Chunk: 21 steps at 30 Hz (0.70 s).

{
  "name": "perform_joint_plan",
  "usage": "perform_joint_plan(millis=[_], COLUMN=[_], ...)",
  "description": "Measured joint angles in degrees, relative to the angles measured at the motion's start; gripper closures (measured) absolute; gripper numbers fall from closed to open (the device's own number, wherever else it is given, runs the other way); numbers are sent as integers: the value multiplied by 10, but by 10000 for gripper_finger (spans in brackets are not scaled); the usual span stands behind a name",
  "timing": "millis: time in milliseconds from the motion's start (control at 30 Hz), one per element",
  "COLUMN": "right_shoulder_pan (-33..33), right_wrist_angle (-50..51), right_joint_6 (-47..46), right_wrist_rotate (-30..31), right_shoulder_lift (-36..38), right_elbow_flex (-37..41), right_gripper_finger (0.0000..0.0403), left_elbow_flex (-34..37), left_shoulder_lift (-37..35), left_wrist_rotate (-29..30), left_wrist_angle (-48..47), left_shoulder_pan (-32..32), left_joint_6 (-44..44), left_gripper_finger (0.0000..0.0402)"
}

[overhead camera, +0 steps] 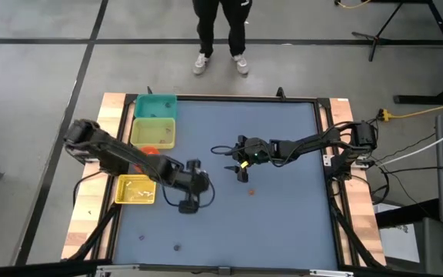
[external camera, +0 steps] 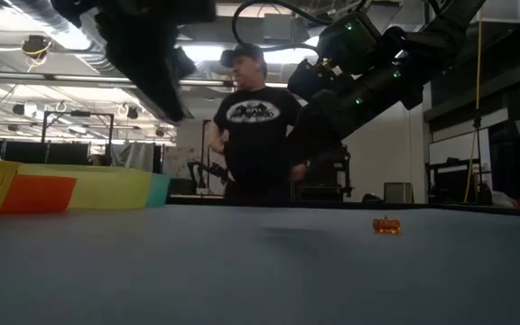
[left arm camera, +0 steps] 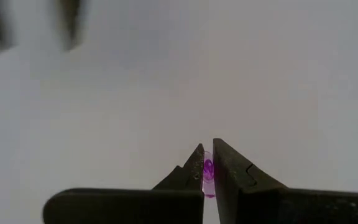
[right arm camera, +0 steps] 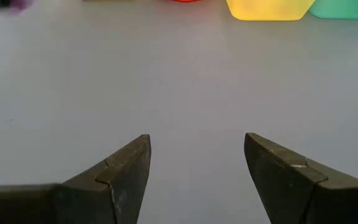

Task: Sort Halloween decoration
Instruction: Put the right purple witch hat toy into the yellow bin

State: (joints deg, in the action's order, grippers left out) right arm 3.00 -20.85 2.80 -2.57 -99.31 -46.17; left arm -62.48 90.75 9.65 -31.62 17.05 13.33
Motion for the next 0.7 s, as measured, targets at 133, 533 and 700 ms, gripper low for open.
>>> perform_joint_plan(millis=[133,533,700], right_shoulder_pan=[0,0,0], right_wrist_angle=[0,0,1], right_joint_6=[0,0,0], right_wrist_rotate=[0,0,0], right_shoulder_lift=[0,0,0], right_elbow_flex=[0,0,0], right_gripper_finger=[144,144,144], left_elbow_flex=[0,49,113], left_shoulder_lift=[-52,-162,-186], left_wrist_rotate=[39,78,78], left_wrist_angle=[-92,-177,-170], left_shoulder_pan=[-37,-206,-274], left_joint_6=[-19,-80,-79], left_gripper_finger=[401,401,401])
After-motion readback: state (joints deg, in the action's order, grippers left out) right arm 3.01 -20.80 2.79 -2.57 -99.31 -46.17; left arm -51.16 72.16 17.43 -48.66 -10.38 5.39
